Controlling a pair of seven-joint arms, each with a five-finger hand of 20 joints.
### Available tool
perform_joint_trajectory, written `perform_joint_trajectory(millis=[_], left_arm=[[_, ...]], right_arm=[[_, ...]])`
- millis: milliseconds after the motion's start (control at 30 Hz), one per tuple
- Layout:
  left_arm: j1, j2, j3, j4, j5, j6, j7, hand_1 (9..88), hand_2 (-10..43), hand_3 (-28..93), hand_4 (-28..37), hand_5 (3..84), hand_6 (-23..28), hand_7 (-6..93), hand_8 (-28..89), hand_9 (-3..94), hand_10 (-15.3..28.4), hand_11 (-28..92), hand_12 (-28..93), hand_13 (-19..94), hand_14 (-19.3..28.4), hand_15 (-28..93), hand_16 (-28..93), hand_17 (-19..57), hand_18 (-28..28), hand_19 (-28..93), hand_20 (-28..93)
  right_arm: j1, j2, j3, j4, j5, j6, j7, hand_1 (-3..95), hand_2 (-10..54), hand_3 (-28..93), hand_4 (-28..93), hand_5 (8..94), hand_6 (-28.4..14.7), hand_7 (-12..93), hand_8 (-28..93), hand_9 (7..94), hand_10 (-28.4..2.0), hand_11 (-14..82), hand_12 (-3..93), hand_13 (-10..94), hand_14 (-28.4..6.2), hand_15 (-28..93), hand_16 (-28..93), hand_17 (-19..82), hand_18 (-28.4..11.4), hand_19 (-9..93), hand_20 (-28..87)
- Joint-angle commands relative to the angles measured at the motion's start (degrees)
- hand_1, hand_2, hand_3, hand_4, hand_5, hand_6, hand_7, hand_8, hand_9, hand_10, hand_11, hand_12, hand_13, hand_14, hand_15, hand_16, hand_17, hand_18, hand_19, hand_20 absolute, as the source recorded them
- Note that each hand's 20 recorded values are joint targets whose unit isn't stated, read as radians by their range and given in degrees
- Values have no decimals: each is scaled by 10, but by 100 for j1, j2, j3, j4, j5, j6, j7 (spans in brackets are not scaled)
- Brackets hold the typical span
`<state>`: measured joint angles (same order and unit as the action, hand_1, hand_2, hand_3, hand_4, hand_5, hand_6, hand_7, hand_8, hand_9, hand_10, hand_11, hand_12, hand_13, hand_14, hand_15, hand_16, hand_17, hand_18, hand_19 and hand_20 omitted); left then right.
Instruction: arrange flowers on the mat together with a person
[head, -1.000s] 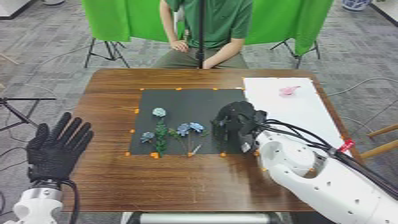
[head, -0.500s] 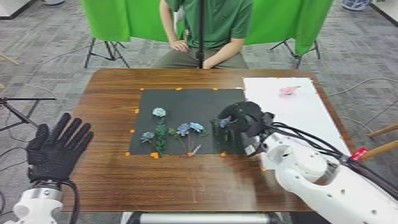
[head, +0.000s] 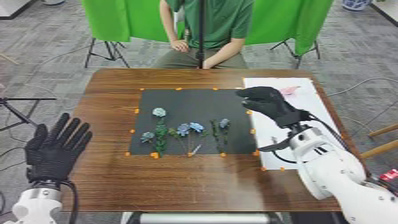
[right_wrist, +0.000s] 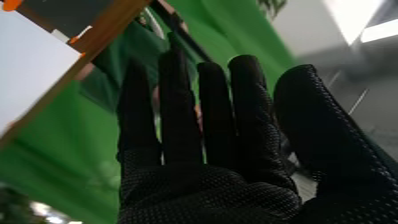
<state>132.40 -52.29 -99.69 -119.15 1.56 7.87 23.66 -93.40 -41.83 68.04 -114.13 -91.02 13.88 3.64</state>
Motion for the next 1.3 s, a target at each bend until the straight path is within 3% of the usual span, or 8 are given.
perform_joint_trajectory(millis=[33,200,400,600,667,800,1300], left_arm=[[219,-69,-191,-32,-35,45,112,252,119,712,-283,408,64,59,-86,370,129,134,60,275,141,261,-64,-27,115,232,111],[206,-84,-192,-29,-52,27,125,252,119,712,-283,410,65,58,-86,371,129,134,60,276,138,257,-65,-26,114,231,111],[251,-97,-212,-44,-50,46,116,251,118,713,-283,410,65,58,-86,371,129,133,59,276,137,255,-65,-25,113,229,112],[228,-115,-175,-32,-73,49,100,251,118,712,-283,410,65,57,-86,371,129,134,60,275,137,256,-64,-25,113,229,112],[243,-122,-191,-41,-85,55,119,251,118,713,-283,410,65,58,-86,370,129,133,59,275,137,256,-64,-25,113,229,112],[274,-135,-205,-59,-82,62,118,251,118,713,-283,410,65,57,-86,370,129,132,59,275,137,255,-64,-26,113,230,112],[293,-150,-228,-70,-86,88,115,251,118,713,-283,411,64,58,-86,371,130,135,59,276,136,256,-64,-26,113,231,113]], right_arm=[[-1306,-181,1338,26,2368,65,-510,324,103,715,-234,507,9,147,-129,464,-79,56,91,386,-98,119,165,230,-136,191,252],[-1705,-302,1723,-18,3619,358,-930,280,112,717,-236,501,3,131,-121,450,-85,54,88,364,-103,119,144,220,-139,163,260],[-2085,-413,2006,-99,3878,392,-1028,256,117,720,-233,496,-2,124,-118,441,-88,51,87,355,-106,117,139,212,-140,147,255],[-2181,-519,2011,-135,3892,400,-1163,247,118,724,-233,491,-6,118,-114,439,-90,51,84,340,-96,107,118,208,-117,81,234],[-2248,-540,2060,-145,3992,358,-1200,242,117,730,-233,449,-10,111,-112,431,-90,49,84,335,-98,107,113,208,-115,74,235],[-2389,-508,2146,-189,4228,431,-1278,231,116,734,-235,389,-9,100,-104,408,-91,44,84,326,-99,109,108,204,-117,71,240],[-2504,-434,2243,-232,4292,373,-1291,206,119,724,-234,363,-11,91,-98,385,-95,39,83,310,-104,105,104,196,-127,78,238]])
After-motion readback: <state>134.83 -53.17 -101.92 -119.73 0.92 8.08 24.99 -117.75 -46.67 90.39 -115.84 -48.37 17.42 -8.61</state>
